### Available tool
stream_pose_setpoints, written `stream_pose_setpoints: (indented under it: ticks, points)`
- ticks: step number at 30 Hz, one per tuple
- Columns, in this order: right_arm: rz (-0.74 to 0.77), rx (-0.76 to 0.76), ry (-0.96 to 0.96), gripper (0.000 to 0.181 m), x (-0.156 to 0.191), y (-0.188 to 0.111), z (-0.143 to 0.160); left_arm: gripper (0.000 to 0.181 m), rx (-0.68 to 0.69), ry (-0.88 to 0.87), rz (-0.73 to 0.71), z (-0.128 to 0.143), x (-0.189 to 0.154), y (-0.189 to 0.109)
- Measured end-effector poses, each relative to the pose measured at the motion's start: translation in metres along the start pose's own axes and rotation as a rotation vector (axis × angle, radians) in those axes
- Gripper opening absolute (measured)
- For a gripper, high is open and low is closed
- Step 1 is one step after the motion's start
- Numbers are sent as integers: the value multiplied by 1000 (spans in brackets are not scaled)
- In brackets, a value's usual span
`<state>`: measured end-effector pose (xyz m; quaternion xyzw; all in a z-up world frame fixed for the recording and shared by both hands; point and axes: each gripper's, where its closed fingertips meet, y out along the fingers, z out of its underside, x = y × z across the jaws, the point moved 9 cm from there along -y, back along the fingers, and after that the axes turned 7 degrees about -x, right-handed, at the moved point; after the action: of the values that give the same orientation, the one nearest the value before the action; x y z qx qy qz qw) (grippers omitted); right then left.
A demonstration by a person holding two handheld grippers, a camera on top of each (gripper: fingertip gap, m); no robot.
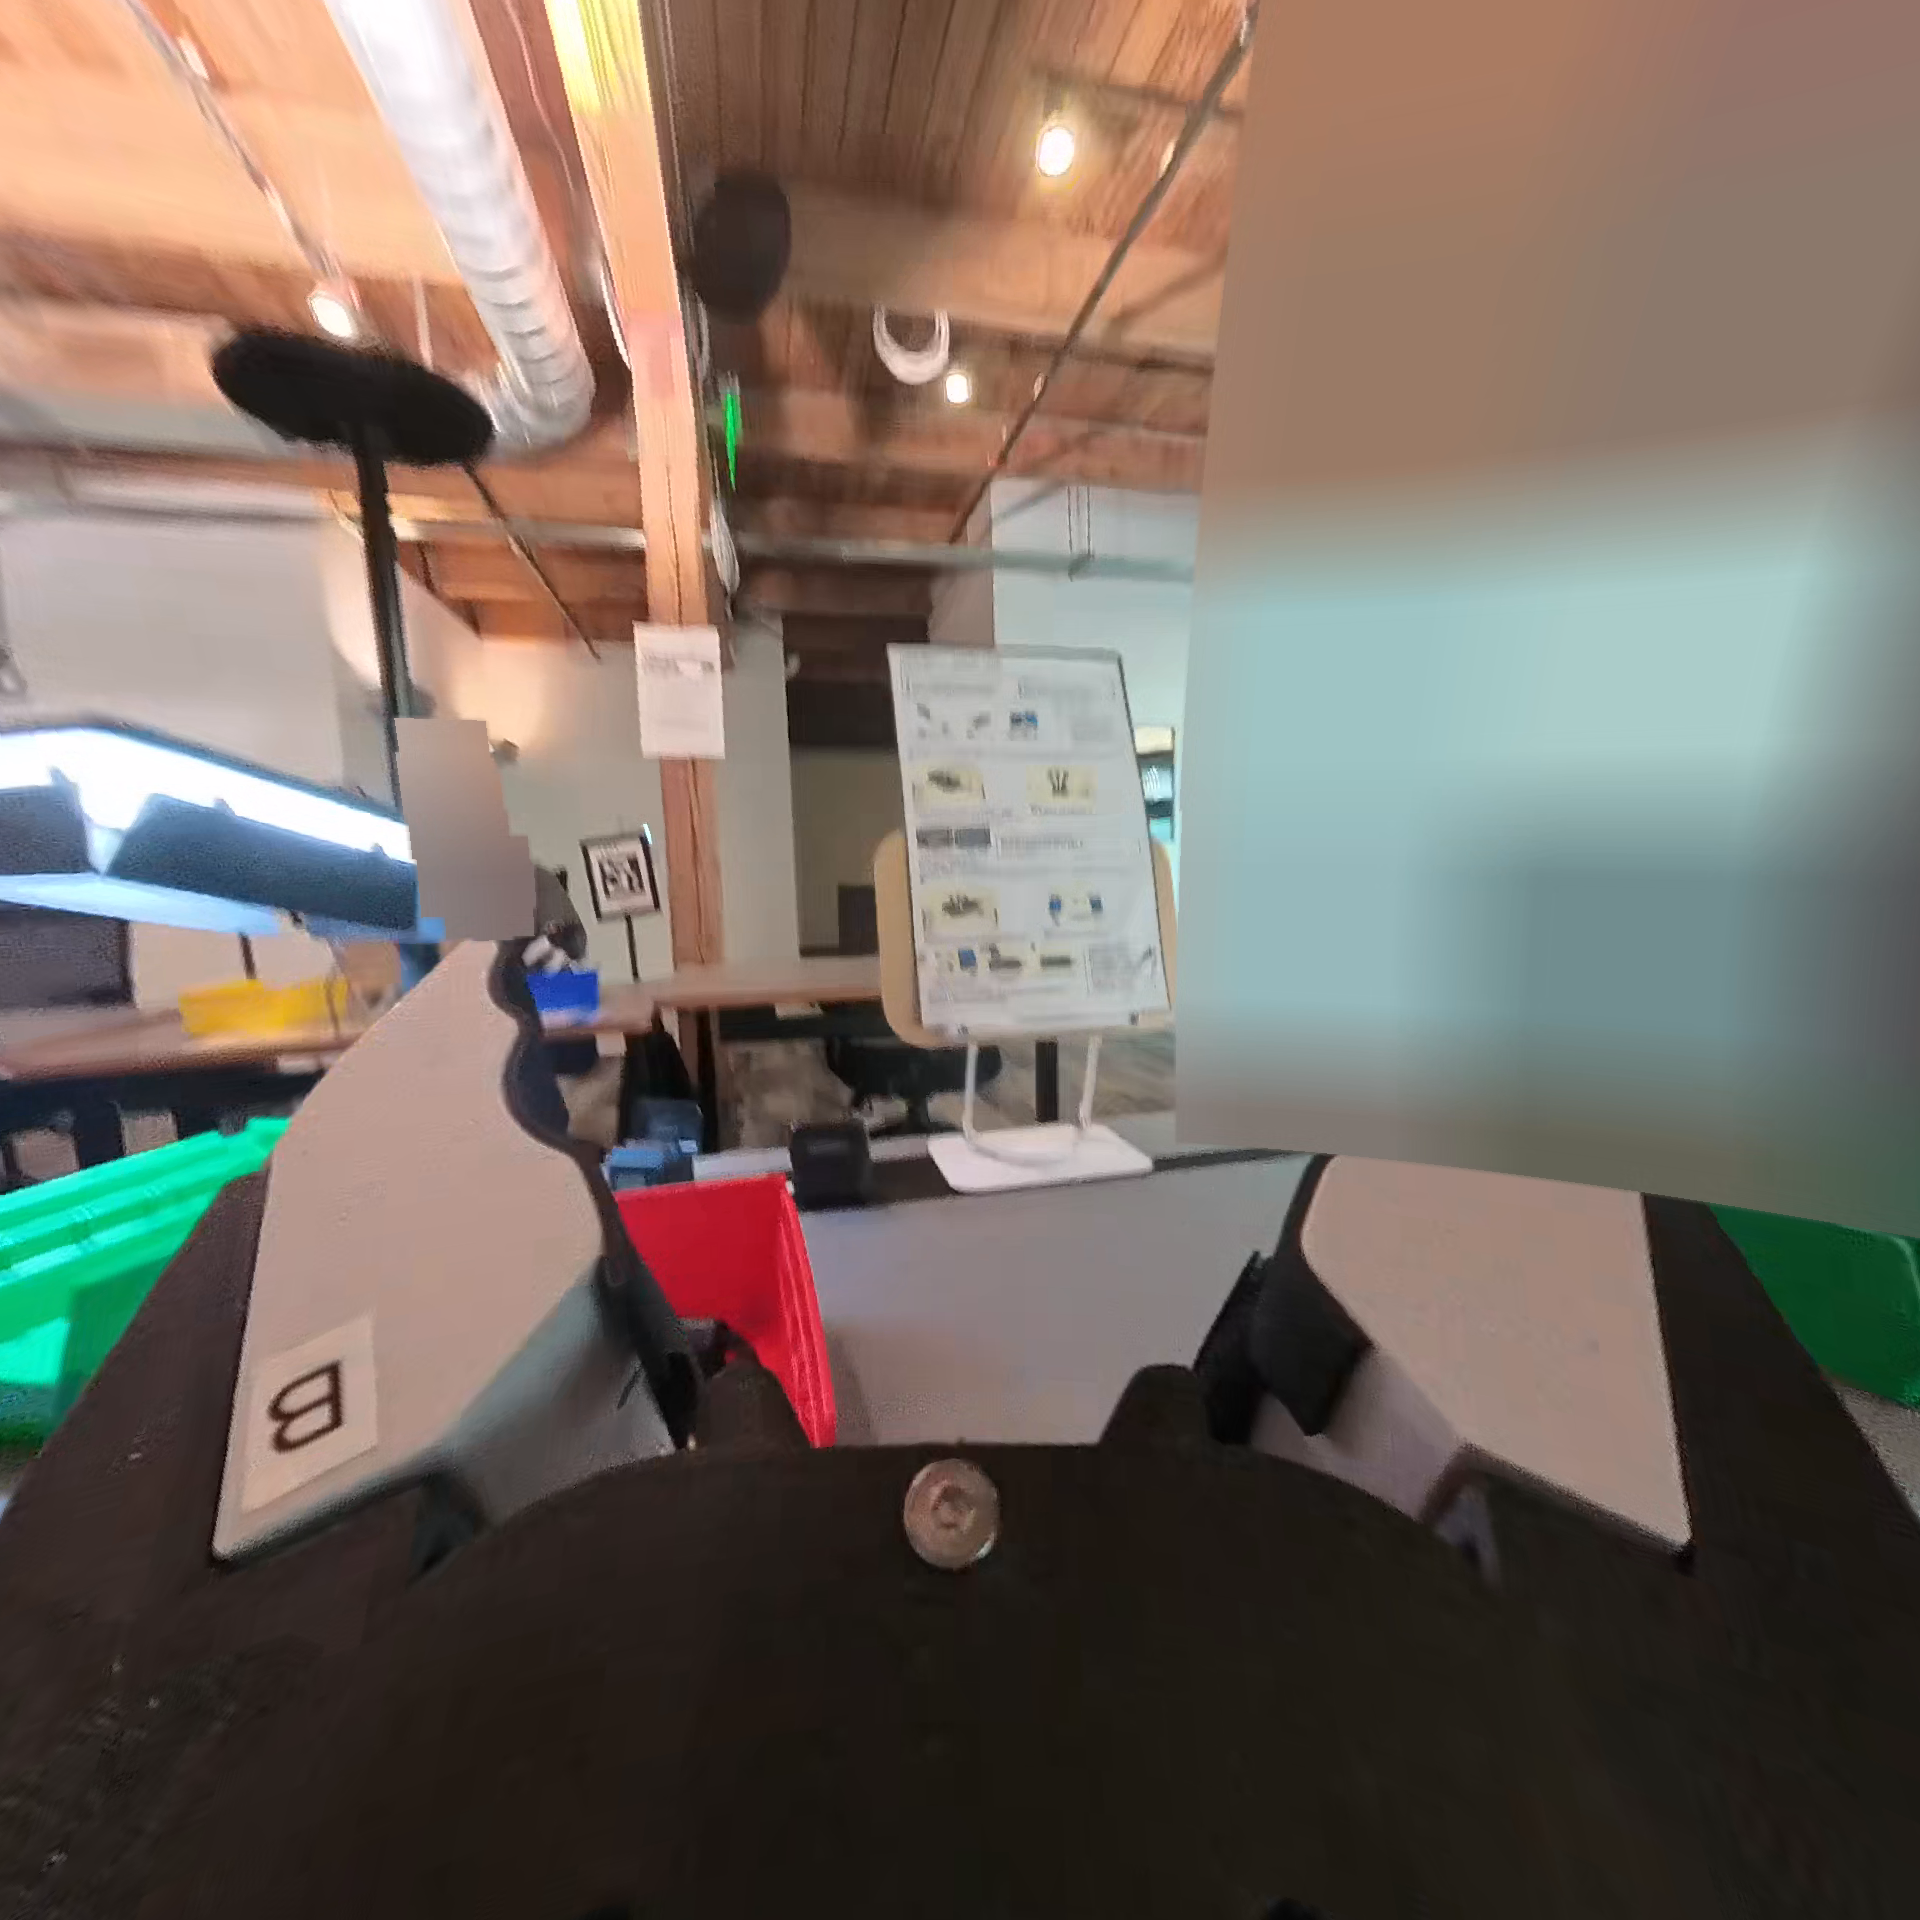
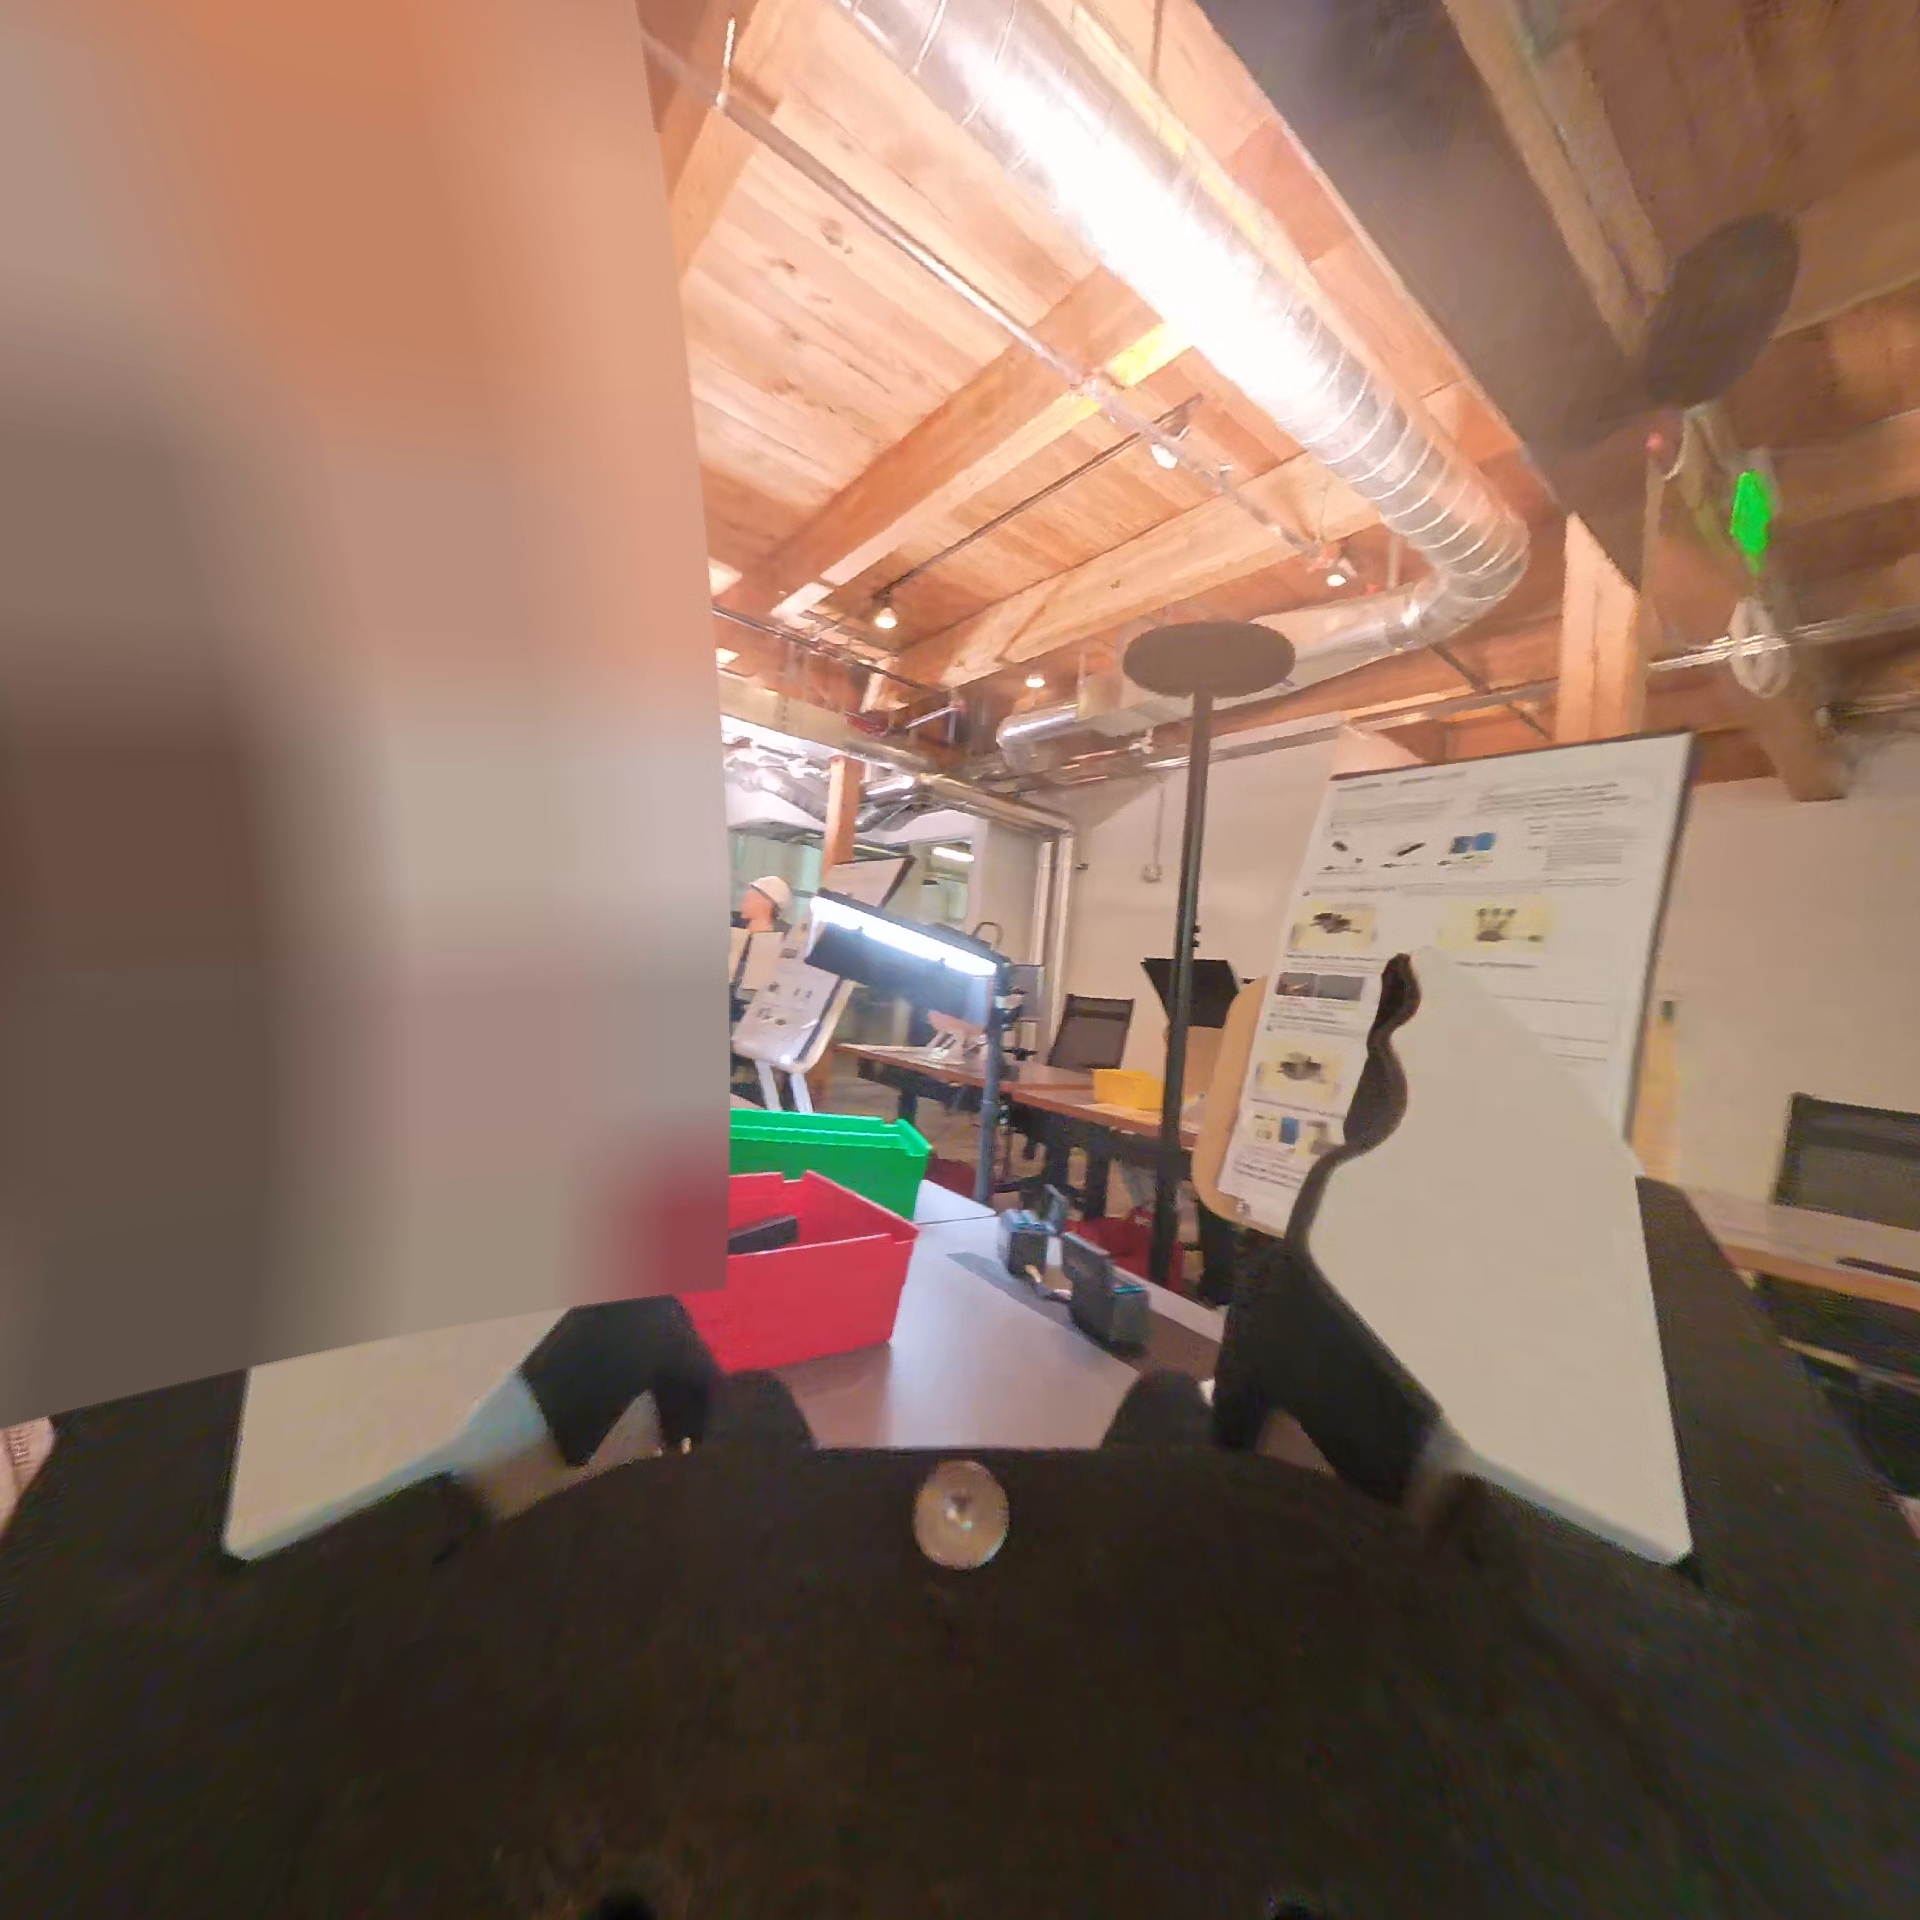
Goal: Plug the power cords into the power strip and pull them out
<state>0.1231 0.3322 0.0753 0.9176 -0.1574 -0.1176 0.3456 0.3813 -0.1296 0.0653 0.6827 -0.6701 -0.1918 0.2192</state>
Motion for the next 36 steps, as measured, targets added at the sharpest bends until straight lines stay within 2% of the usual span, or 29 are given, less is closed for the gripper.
stream_pose_setpoints:
  ticks: [1,5,8,11,13,14,15,16,17,19,22,28,29,36]
  points:
    - [-34,17,34,146,-2,11,11,145,45,-18,6,14,5,11]
    - [-159,152,154,145,-8,51,70,145,294,-11,31,73,28,53]
    - [-247,253,300,134,-15,69,129,141,530,90,-59,117,64,77]
    - [-302,279,515,107,-22,70,197,118,795,125,-193,161,106,89]
    - [-260,259,625,84,-27,59,245,105,936,122,-232,190,128,92]
    - [-186,250,719,93,-28,56,262,100,995,107,-236,203,136,93]
    - [-183,253,830,102,-27,52,268,94,1051,95,-236,214,143,95]
    - [-228,257,890,86,-26,49,269,91,1089,89,-242,225,150,97]
    - [-229,278,915,80,-29,46,272,87,1130,90,-262,234,157,99]
    - [-161,294,909,85,-38,43,276,76,1233,70,-288,252,169,103]
    - [-146,214,938,84,-44,42,269,65,1373,-6,-315,273,181,112]
    - [-153,218,947,86,-41,43,270,61,1541,104,-408,303,207,119]
    - [-169,229,951,87,-39,43,271,53,1583,140,-411,306,210,118]
    - [-225,302,882,88,-28,45,272,28,1593,394,-426,313,212,117]
